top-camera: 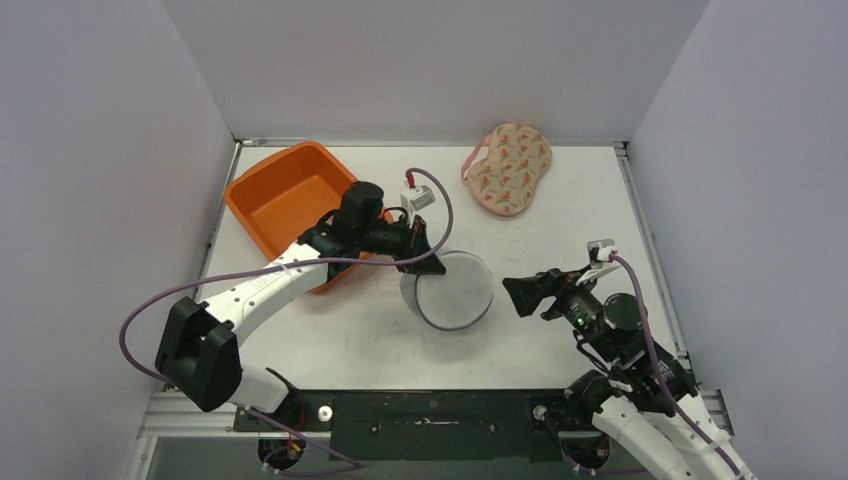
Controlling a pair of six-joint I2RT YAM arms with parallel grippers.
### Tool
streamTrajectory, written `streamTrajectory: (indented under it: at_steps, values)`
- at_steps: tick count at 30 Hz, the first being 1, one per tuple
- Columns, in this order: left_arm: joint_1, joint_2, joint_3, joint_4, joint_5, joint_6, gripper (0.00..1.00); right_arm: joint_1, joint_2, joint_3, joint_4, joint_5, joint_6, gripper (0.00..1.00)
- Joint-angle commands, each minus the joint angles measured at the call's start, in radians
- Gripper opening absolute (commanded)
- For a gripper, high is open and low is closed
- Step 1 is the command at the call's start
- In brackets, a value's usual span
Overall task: Unzip the laundry bag and remove the bra
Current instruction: Place the laundry bag at the center of the board.
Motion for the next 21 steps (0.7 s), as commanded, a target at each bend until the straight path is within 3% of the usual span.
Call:
streamTrajectory:
  at_steps: [1, 4, 11, 16, 21]
  values:
    - [-0.020, 0.016, -0.065, 0.165, 0.074, 0.071, 0.00, 0.006, 0.029, -0.099, 0.069, -0.048, 0.115, 0.95]
    - [-0.019, 0.050, -0.098, 0.265, 0.102, 0.019, 0.00, 0.005, 0.070, -0.174, 0.146, -0.061, 0.151, 1.00]
    - [-0.024, 0.110, -0.117, 0.292, 0.137, -0.010, 0.00, 0.006, 0.142, -0.284, 0.273, -0.107, 0.147, 0.82]
    - [-0.026, 0.145, -0.110, 0.284, 0.125, -0.025, 0.00, 0.006, 0.196, -0.331, 0.332, -0.128, 0.142, 0.79]
    - [-0.031, 0.149, -0.124, 0.297, 0.088, -0.061, 0.11, 0.004, 0.267, -0.344, 0.404, -0.129, 0.127, 0.71]
